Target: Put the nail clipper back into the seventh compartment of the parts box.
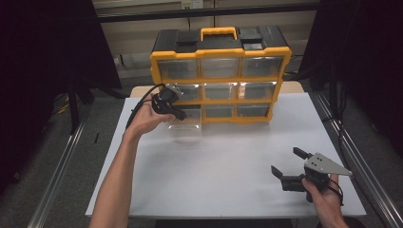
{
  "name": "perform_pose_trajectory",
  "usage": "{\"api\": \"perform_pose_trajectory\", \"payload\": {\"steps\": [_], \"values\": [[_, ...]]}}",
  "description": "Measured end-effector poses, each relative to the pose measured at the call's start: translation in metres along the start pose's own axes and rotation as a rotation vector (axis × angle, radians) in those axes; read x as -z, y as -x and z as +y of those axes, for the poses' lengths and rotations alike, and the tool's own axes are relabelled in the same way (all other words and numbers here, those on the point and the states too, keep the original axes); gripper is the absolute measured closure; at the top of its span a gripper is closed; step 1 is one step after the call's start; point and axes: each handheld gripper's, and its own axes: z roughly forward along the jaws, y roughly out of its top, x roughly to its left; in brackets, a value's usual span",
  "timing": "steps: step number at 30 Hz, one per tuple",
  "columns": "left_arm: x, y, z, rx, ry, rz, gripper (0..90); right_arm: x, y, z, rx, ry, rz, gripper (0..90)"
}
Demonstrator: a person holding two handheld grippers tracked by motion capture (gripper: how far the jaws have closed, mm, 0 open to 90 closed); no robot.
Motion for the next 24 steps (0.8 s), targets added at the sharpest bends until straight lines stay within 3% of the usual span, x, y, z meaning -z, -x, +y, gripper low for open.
{"api": "perform_pose_trajectory", "payload": {"steps": [3, 4, 5, 6, 7, 9, 12, 15, 18, 20, 22, 24], "values": [[-0.002, 0.002, 0.001, 0.005, -0.016, 0.015, 79.3, 0.000, 0.000, 0.000, 0.001, 0.000, -0.003, 0.2], [-0.004, 0.001, 0.002, -0.012, -0.038, 0.011, 79.3, 0.000, 0.000, 0.000, -0.001, -0.002, -0.001, 0.2], [-0.005, 0.002, 0.001, 0.017, -0.033, 0.009, 79.3, 0.000, 0.000, 0.000, -0.002, -0.002, -0.001, 0.2], [-0.005, 0.000, 0.002, -0.010, -0.050, 0.004, 79.3, 0.000, 0.000, 0.000, 0.000, -0.001, -0.001, 0.2], [-0.007, 0.000, 0.002, -0.011, -0.057, 0.004, 79.3, 0.000, 0.000, 0.000, 0.000, -0.002, -0.001, 0.2], [-0.009, 0.001, 0.002, 0.024, -0.046, 0.003, 79.3, 0.000, 0.000, 0.000, 0.000, -0.001, -0.001, 0.2], [-0.010, -0.001, 0.001, 0.012, -0.060, -0.001, 79.3, 0.000, 0.000, 0.000, -0.002, -0.002, 0.000, 0.2], [-0.011, -0.002, 0.001, 0.024, -0.040, 0.005, 79.2, 0.000, 0.000, 0.000, -0.002, -0.001, 0.002, 0.2], [-0.010, -0.003, 0.001, 0.012, -0.060, -0.006, 79.0, 0.000, 0.000, 0.000, -0.003, -0.001, 0.000, 0.2], [-0.012, -0.003, 0.001, 0.024, -0.034, -0.001, 78.2, 0.000, 0.000, 0.000, -0.003, -0.002, 0.000, 0.2], [-0.013, -0.001, 0.000, 0.053, -0.025, 0.002, 71.5, 0.000, 0.000, 0.000, -0.001, -0.001, 0.002, 0.2], [-0.013, -0.001, 0.000, 0.054, -0.019, 0.003, 68.0, 0.000, 0.000, 0.000, -0.001, 0.000, 0.002, 0.2]]}}
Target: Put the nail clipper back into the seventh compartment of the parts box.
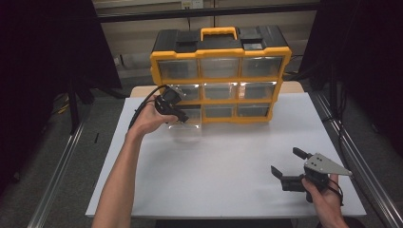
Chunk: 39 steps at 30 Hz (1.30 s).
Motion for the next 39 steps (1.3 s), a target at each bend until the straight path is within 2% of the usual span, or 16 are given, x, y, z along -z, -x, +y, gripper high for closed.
{"api": "perform_pose_trajectory", "payload": {"steps": [1, 2, 4, 5, 7, 10, 11, 12, 15, 21, 22, 24, 28, 30, 31, 39], "values": [[0.002, -0.002, 0.001, -0.034, -0.012, -0.002, 67.3, 0.000, 0.000, 0.000, -0.002, 0.001, -0.003, 0.2], [0.003, -0.002, 0.001, -0.036, -0.002, 0.008, 66.4, 0.000, 0.000, 0.000, -0.005, -0.001, -0.004, 0.2], [0.005, 0.001, 0.000, -0.009, 0.031, 0.015, 60.2, 0.000, 0.000, 0.000, -0.003, 0.000, -0.005, 0.2], [0.006, 0.000, 0.000, -0.026, 0.036, 0.021, 57.8, 0.000, 0.000, 0.000, -0.001, 0.001, -0.003, 0.1], [0.006, 0.004, -0.001, 0.007, 0.057, 0.054, 50.4, 0.000, 0.000, 0.000, 0.000, -0.001, 0.000, 0.2], [0.010, 0.004, -0.002, -0.016, 0.086, 0.060, 45.2, 0.000, 0.000, 0.000, 0.002, -0.003, 0.002, 0.2], [0.011, 0.007, -0.003, 0.026, 0.132, 0.084, 37.0, 0.000, 0.000, 0.000, 0.001, -0.002, 0.002, 0.2], [0.015, 0.005, -0.003, -0.015, 0.097, 0.078, 34.3, 0.000, 0.000, 0.000, 0.001, -0.003, 0.003, 0.2], [0.013, 0.011, -0.005, 0.030, 0.149, 0.115, 27.5, 0.001, 0.000, 0.000, 0.003, 0.000, 0.000, 0.2], [0.017, 0.013, -0.008, 0.022, 0.163, 0.151, 13.6, 0.001, 0.000, 0.000, 0.003, 0.000, -0.004, 0.2], [0.017, 0.015, -0.010, 0.046, 0.195, 0.151, 7.6, 0.001, 0.000, 0.000, 0.003, 0.000, -0.005, 0.2], [0.018, 0.016, -0.013, 0.034, 0.207, 0.144, 6.5, 0.001, 0.000, 0.000, 0.002, 0.000, -0.006, 0.2], [0.015, 0.020, -0.022, 0.067, 0.259, 0.148, 4.6, 0.001, 0.000, 0.000, 0.002, 0.000, -0.004, 0.2], [0.016, 0.019, -0.024, 0.061, 0.262, 0.152, 4.2, 0.001, 0.000, 0.000, 0.002, 0.000, -0.004, 0.2], [0.013, 0.020, -0.027, 0.102, 0.307, 0.155, 4.2, 0.001, 0.000, 0.000, 0.005, -0.001, -0.004, 0.2], [0.017, 0.025, -0.036, 0.113, 0.387, 0.175, 4.1, 0.001, 0.000, 0.000, 0.004, 0.001, -0.009, 0.2]]}}
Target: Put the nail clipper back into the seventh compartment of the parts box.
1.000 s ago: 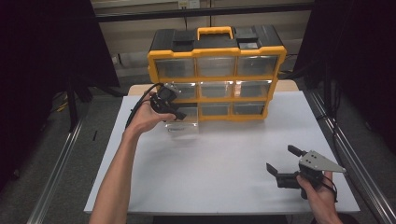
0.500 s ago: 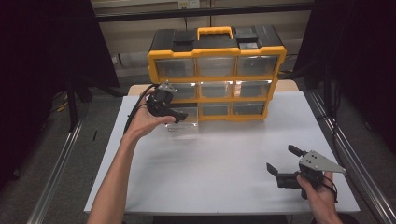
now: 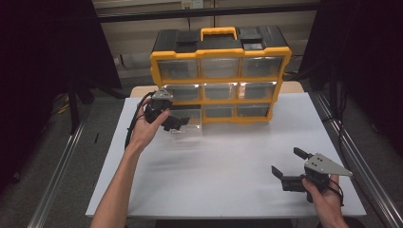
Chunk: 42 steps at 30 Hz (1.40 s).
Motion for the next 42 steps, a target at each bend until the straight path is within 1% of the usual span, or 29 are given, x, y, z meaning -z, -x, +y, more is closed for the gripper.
{"api": "perform_pose_trajectory", "payload": {"steps": [1, 2, 4, 6, 7, 8, 10, 11, 14, 15, 16, 17, 18, 19, 20, 22, 23, 26, 27, 28, 30, 31, 34, 35, 36, 38, 40, 41, 42], "values": [[0.001, 0.003, -0.003, 0.014, 0.049, 0.027, 3.6, 0.000, 0.000, 0.000, -0.003, -0.002, -0.003, 0.2], [-0.001, 0.007, -0.005, 0.017, 0.071, 0.027, 3.6, 0.000, 0.000, 0.000, -0.002, -0.001, -0.001, 0.1], [-0.003, 0.014, -0.009, -0.005, 0.084, 0.048, 4.1, 0.000, 0.000, 0.000, -0.001, -0.002, 0.002, 0.2], [-0.003, 0.018, -0.010, -0.007, 0.096, 0.060, 3.4, 0.000, -0.001, 0.000, -0.001, -0.001, 0.001, 0.1], [-0.004, 0.020, -0.014, -0.001, 0.129, 0.053, 3.9, 0.000, -0.001, 0.000, -0.002, -0.004, 0.004, 0.2], [-0.004, 0.020, -0.014, -0.001, 0.129, 0.053, 3.9, 0.000, -0.001, 0.000, -0.002, -0.004, 0.004, 0.2], [-0.003, 0.021, -0.019, -0.022, 0.162, 0.074, 4.0, -0.001, -0.001, 0.000, -0.002, -0.003, 0.001, 0.1], [-0.001, 0.021, -0.024, 0.001, 0.179, 0.079, 3.9, -0.001, -0.001, 0.000, -0.003, -0.002, 0.001, 0.2], [0.001, 0.018, -0.028, 0.021, 0.200, 0.074, 3.0, -0.001, -0.001, 0.000, -0.002, -0.003, 0.003, 0.2], [0.002, 0.017, -0.035, 0.050, 0.228, 0.079, 2.2, -0.001, -0.001, 0.000, -0.003, -0.005, 0.001, 0.2], [0.002, 0.017, -0.035, 0.050, 0.228, 0.079, 2.2, -0.002, -0.001, 0.000, -0.001, -0.003, 0.002, 0.2], [0.002, 0.018, -0.041, 0.056, 0.238, 0.103, 1.8, -0.002, -0.001, 0.000, -0.001, -0.003, 0.002, 0.2], [0.002, 0.018, -0.041, 0.056, 0.238, 0.103, 1.9, -0.002, -0.001, 0.000, -0.001, -0.003, 0.002, 0.2], [0.002, 0.019, -0.048, 0.066, 0.263, 0.114, 2.1, -0.002, -0.001, 0.000, -0.002, -0.002, 0.001, 0.2], [0.002, 0.019, -0.048, 0.066, 0.263, 0.114, 2.1, -0.002, -0.001, 0.000, -0.002, -0.002, 0.001, 0.2], [0.002, 0.020, -0.054, 0.085, 0.281, 0.126, 1.9, -0.001, -0.001, 0.000, -0.003, -0.002, -0.001, 0.2], [0.003, 0.022, -0.059, 0.110, 0.299, 0.141, 2.0, -0.001, 0.000, 0.000, -0.005, -0.003, -0.002, 0.2], [0.004, 0.023, -0.063, 0.098, 0.304, 0.148, 2.0, -0.001, 0.000, 0.000, -0.005, -0.003, -0.001, 0.2], [0.006, 0.026, -0.066, 0.074, 0.330, 0.128, 1.9, -0.001, 0.000, 0.000, -0.003, -0.003, -0.001, 0.2], [0.008, 0.026, -0.069, 0.060, 0.355, 0.142, 2.0, -0.001, 0.000, 0.000, -0.002, -0.003, 0.001, 0.2], [0.009, 0.027, -0.070, 0.062, 0.358, 0.139, 1.0, -0.002, 0.000, 0.000, -0.001, -0.003, 0.000, 0.2], [0.011, 0.028, -0.076, 0.081, 0.355, 0.114, 1.6, -0.001, 0.000, 0.000, -0.003, -0.003, 0.004, 0.2], [0.013, 0.032, -0.081, 0.099, 0.340, 0.119, 2.2, -0.001, 0.001, 0.000, -0.004, -0.002, 0.003, 0.2], [0.016, 0.035, -0.089, 0.150, 0.350, 0.126, 2.2, 0.000, 0.001, 0.000, -0.004, -0.001, 0.000, 0.1], [0.016, 0.035, -0.089, 0.150, 0.350, 0.126, 2.2, 0.000, 0.001, 0.000, -0.003, 0.000, 0.000, 0.1], [0.020, 0.040, -0.095, 0.138, 0.348, 0.151, 2.5, 0.001, 0.001, 0.000, -0.003, 0.001, 0.000, 0.2], [0.022, 0.040, -0.096, 0.132, 0.345, 0.146, 2.5, 0.001, 0.001, 0.000, 0.000, 0.002, 0.001, 0.2], [0.023, 0.043, -0.100, 0.157, 0.359, 0.139, 2.5, 0.001, 0.001, 0.000, -0.002, 0.002, 0.002, 0.4], [0.025, 0.046, -0.103, 0.140, 0.352, 0.147, 2.5, 0.002, 0.001, 0.000, -0.004, 0.003, -0.005, 0.2]]}}
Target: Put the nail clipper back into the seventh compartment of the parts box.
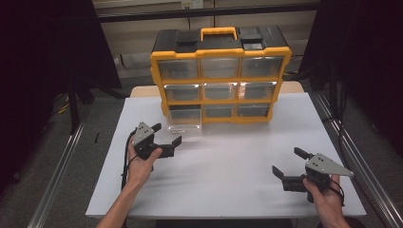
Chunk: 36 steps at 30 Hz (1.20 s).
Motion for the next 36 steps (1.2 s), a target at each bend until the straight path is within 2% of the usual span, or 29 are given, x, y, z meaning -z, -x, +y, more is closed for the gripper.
{"api": "perform_pose_trajectory", "payload": {"steps": [1, 3, 4, 5, 8, 12, 16, 17, 19, 22, 24, 28, 29, 34, 36], "values": [[0.002, 0.002, -0.002, -0.012, -0.003, 0.008, 2.3, 0.000, 0.001, 0.000, 0.002, 0.007, -0.006, 0.3], [0.006, 0.006, -0.005, -0.003, 0.006, 0.014, 2.0, 0.001, 0.002, 0.000, -0.001, 0.011, -0.013, 0.3], [0.007, 0.008, -0.006, 0.002, 0.007, 0.031, 2.0, 0.002, 0.002, 0.000, -0.003, 0.014, -0.017, 0.3], [0.009, 0.009, -0.007, -0.011, 0.005, 0.021, 2.1, 0.002, 0.002, 0.001, -0.007, 0.014, -0.020, 0.3], [0.011, 0.011, -0.007, -0.014, 0.008, 0.013, 2.2, 0.003, 0.003, 0.001, -0.006, 0.022, -0.025, 0.4], [0.022, 0.017, -0.013, 0.016, 0.009, 0.019, 2.5, 0.004, 0.004, 0.001, -0.013, 0.028, -0.023, 0.3], [0.029, 0.020, -0.017, 0.037, -0.004, 0.002, 2.6, 0.003, 0.004, 0.001, -0.014, 0.028, -0.026, 0.3], [0.031, 0.022, -0.020, 0.024, -0.016, 0.001, 2.6, 0.002, 0.004, 0.001, -0.014, 0.027, -0.023, 0.3], [0.034, 0.024, -0.021, 0.024, -0.029, -0.006, 2.6, 0.002, 0.003, 0.001, -0.011, 0.023, -0.021, 0.3], [0.039, 0.025, -0.023, 0.016, -0.026, -0.012, 3.3, 0.002, 0.003, 0.001, -0.015, 0.019, -0.015, 0.3], [0.044, 0.025, -0.025, 0.039, -0.023, -0.008, 3.3, 0.002, 0.004, 0.000, -0.021, 0.024, -0.024, 0.2], [0.051, 0.024, -0.028, 0.048, -0.024, 0.002, 3.4, 0.002, 0.006, -0.001, -0.041, 0.018, -0.034, 0.1], [0.055, 0.023, -0.029, 0.064, -0.026, 0.003, 3.4, 0.003, 0.005, -0.001, -0.048, 0.022, -0.040, 0.1], [0.069, 0.024, -0.030, 0.066, 0.002, 0.003, 3.9, 0.004, 0.006, -0.001, -0.051, 0.021, -0.041, 0.2], [0.078, 0.024, -0.030, 0.070, 0.031, 0.009, 4.6, 0.004, 0.005, -0.002, -0.051, 0.021, -0.044, 0.2]]}}
